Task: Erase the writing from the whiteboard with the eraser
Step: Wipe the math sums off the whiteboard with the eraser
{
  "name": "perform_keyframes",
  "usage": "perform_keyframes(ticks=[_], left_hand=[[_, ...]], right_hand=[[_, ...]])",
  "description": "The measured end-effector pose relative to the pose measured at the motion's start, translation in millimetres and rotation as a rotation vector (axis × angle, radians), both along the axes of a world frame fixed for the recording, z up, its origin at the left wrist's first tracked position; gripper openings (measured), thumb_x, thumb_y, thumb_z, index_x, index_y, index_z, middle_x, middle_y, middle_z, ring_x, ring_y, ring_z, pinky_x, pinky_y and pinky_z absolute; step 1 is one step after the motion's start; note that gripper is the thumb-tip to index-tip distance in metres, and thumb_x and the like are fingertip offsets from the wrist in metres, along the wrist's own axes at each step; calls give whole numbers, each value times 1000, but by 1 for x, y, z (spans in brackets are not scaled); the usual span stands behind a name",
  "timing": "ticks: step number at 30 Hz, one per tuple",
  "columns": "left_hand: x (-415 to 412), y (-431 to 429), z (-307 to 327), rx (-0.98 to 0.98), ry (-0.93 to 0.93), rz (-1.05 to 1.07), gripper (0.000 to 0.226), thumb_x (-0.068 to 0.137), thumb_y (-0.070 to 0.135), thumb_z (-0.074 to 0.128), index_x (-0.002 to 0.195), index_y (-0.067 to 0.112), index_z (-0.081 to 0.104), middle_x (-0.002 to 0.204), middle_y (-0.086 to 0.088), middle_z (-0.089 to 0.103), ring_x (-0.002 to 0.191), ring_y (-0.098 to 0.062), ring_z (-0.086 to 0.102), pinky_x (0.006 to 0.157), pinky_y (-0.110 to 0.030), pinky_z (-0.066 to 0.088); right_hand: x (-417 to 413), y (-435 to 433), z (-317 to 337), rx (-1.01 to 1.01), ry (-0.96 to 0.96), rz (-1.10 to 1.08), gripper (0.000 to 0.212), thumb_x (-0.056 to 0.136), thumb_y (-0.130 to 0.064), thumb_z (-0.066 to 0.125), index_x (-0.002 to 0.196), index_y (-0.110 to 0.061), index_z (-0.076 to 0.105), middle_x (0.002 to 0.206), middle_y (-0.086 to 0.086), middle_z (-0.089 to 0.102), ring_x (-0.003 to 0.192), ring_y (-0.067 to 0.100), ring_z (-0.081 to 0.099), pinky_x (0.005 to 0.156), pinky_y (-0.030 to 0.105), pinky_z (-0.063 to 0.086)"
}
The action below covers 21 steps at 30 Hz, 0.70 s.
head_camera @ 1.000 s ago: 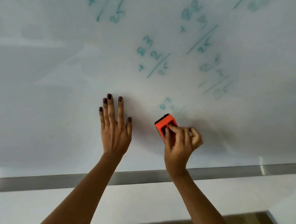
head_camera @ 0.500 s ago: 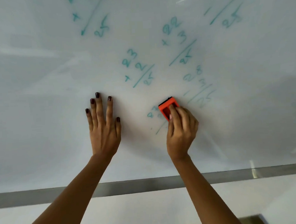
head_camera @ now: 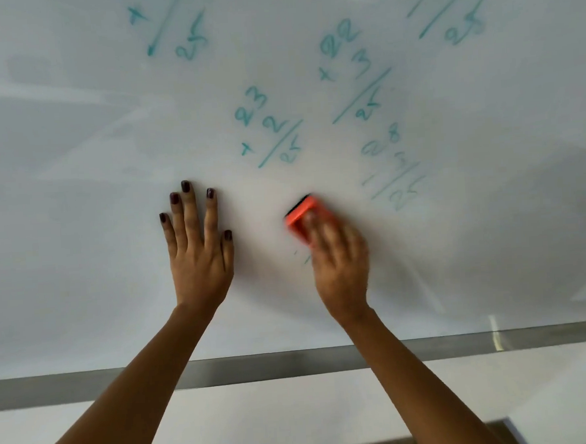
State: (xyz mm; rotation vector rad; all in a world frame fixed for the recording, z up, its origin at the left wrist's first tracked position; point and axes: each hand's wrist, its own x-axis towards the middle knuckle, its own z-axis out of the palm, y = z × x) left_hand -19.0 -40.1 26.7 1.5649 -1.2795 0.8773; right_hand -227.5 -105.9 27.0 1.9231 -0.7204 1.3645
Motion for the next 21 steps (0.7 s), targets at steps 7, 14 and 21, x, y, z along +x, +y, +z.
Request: perform_keyframes(ticks=[7, 14, 21], left_hand=[[3, 0, -3, 9, -40, 22, 61, 106, 25, 35, 159, 13, 9, 163, -21, 8, 154, -26, -8, 125, -46, -2], [2, 0, -3, 26, -47, 41, 62, 105, 24, 37, 159, 10, 9, 162, -25, 10, 153, -26, -11, 125, -46, -3], [-2, -2, -3, 43, -18, 65, 66, 104, 25, 36, 155, -3, 7, 161, -28, 11, 150, -40, 4, 125, -44, -6]], right_hand=[[-5, -5, -6, 73, -142, 23, 53, 93, -8, 64, 143, -14, 48, 141, 2, 50, 121, 32, 53, 103, 39, 45], [-12, 1, -17, -86, 262, 86, 53, 97, -3, 56, 146, -20, 45, 138, -2, 60, 128, 29, 53, 100, 41, 51], [-25, -15, 17, 205, -483, 65, 52, 93, -15, 64, 142, -12, 48, 143, 0, 47, 125, 29, 51, 110, 32, 40]])
